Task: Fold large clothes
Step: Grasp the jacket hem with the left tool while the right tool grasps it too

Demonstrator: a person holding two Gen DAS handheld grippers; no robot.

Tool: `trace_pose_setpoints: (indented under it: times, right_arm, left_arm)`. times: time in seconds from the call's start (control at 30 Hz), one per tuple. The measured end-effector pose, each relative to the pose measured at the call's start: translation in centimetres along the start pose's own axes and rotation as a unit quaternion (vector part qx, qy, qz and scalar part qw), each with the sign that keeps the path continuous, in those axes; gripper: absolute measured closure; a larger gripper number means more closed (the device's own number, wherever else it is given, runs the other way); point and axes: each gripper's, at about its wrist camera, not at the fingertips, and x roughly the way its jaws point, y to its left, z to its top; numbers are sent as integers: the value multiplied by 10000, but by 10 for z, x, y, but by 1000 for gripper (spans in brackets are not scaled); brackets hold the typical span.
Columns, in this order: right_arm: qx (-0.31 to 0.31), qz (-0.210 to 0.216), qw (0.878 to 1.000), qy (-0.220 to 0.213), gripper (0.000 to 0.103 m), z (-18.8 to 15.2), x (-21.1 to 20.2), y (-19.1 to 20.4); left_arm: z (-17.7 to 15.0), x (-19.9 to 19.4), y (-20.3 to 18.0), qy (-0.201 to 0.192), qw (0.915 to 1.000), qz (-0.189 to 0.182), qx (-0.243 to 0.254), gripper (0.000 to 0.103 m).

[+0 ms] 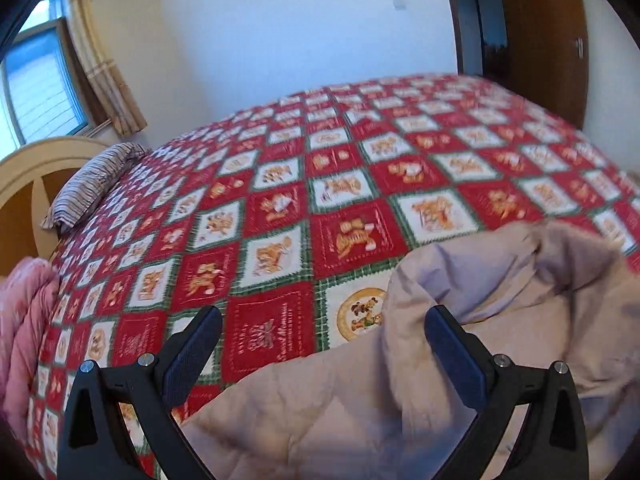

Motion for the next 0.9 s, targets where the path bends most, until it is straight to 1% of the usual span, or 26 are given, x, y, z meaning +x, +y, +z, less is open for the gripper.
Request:
trace_pose_setpoints:
  times: [0.07,0.1,0.13,0.17,0.2,0.23,0.27,0.3,0.33,0.37,0.4,0.47,0.57,0.67,0.77,0.9]
  right_arm:
    - [-102,-43,9998,147,15,3,17,2]
    - [-184,-91,9996,189,15,4,24,3]
    - [-270,-160,9993,220,17,4,30,5]
    - [-345,-202,9989,259,24,4,34,6]
    - [-442,-224,9982,328,29,3,39,8]
    - [-510,-223,9977,382,40,3,43,8]
    - [-569,-227,9972,421,52,2,46,9]
    - [-652,-238,9966,441,58,0,48,11]
    - [-724,-253,9961,435,71,-1,48,12]
    - [-826,-294,9953,402,81,-3,47,13]
    - [-924,-334,9945,362,84,-6,44,14]
    - [-1038,-354,9936,286,89,-11,36,13]
    - [-1222,-368,9917,150,93,-20,21,11]
    - [-1338,-346,9903,109,94,-31,11,9]
    - [-1486,-380,9882,55,95,-41,6,7]
    - [-1620,-530,9852,196,96,-56,16,4]
  left_arm:
    - [0,9,-2,5,10000,-48,-39,1]
    - [1,12,-3,5,10000,-87,-40,2]
    - [1,14,-5,-7,9999,-137,-17,5]
    - [1,16,-8,-20,9998,-187,33,19]
    - [1,19,-11,18,9996,-257,107,41]
    - [-1,23,-13,104,9991,-387,165,54]
    - [-3,26,-14,196,9979,-588,194,78]
    - [-4,26,-15,216,9971,-697,226,91]
    - [-6,23,-15,158,9972,-687,268,92]
    - [-7,20,-15,59,9973,-673,302,94]
    - [-9,14,-13,-54,9971,-678,340,97]
    - [-12,4,-7,-184,9966,-721,361,99]
    - [-23,-12,3,-430,9956,-726,418,100]
    - [-39,-22,11,-491,9952,-715,442,101]
    - [-54,-22,16,-460,9954,-728,409,101]
    - [-74,-10,9,-308,9962,-646,489,102]
